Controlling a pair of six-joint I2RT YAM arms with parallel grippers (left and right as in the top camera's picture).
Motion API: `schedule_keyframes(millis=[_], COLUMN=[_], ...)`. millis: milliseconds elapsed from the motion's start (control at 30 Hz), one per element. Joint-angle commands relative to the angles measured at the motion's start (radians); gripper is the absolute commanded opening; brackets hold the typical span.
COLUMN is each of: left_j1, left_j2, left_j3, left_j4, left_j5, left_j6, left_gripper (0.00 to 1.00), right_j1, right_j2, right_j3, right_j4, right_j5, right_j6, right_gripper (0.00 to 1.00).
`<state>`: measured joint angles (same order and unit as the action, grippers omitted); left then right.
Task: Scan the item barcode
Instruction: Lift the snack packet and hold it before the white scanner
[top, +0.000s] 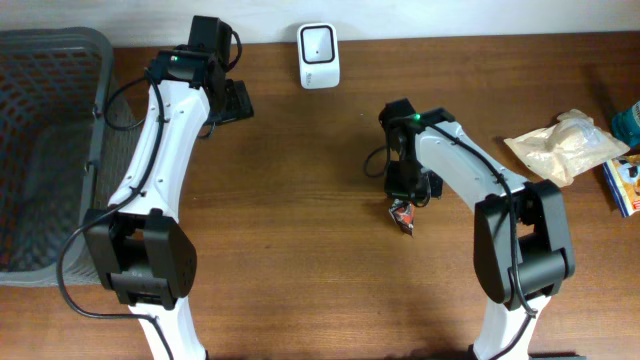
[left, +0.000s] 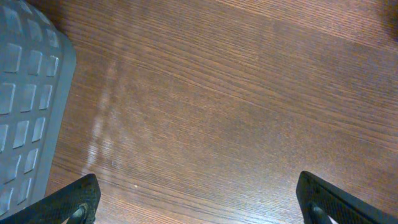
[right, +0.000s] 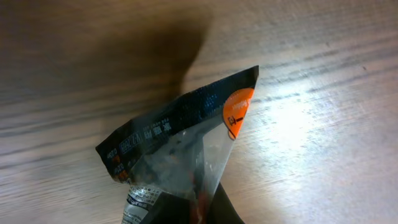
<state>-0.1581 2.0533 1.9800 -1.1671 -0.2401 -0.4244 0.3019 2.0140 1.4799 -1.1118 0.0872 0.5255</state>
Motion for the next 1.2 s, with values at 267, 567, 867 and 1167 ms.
schedule_keyframes(millis=[267,567,867,1167], left_j1=[-0.005,-0.005,-0.005,-0.005], left_j2=[0.016,0.016,0.016,0.016], left_j3=[0.001,0.001,0.001,0.001], left_j4=[-0.001,-0.001,-0.001,-0.001], left_j5=[-0.003,-0.003,-0.004,-0.003], left_j6=[-0.013,-0.013,-0.013,-0.013], left_gripper=[0.99,0.99,0.99,0.99], right_j1=[-0.037,-0.069,-0.083,-0.083], right_j2=[0.001,0.002,0.002,0.002], right_j3=[0.228,0.227,0.227,0.227], right_j4=[-0.003,-0.092,-0.097,-0.081], right_j5=[-0.736,-1.239,-1.446,-1.423], right_j6=[-0.468,-0.74,-0.757,-0.753], right_gripper=[0.04,0.04,0.04,0.04])
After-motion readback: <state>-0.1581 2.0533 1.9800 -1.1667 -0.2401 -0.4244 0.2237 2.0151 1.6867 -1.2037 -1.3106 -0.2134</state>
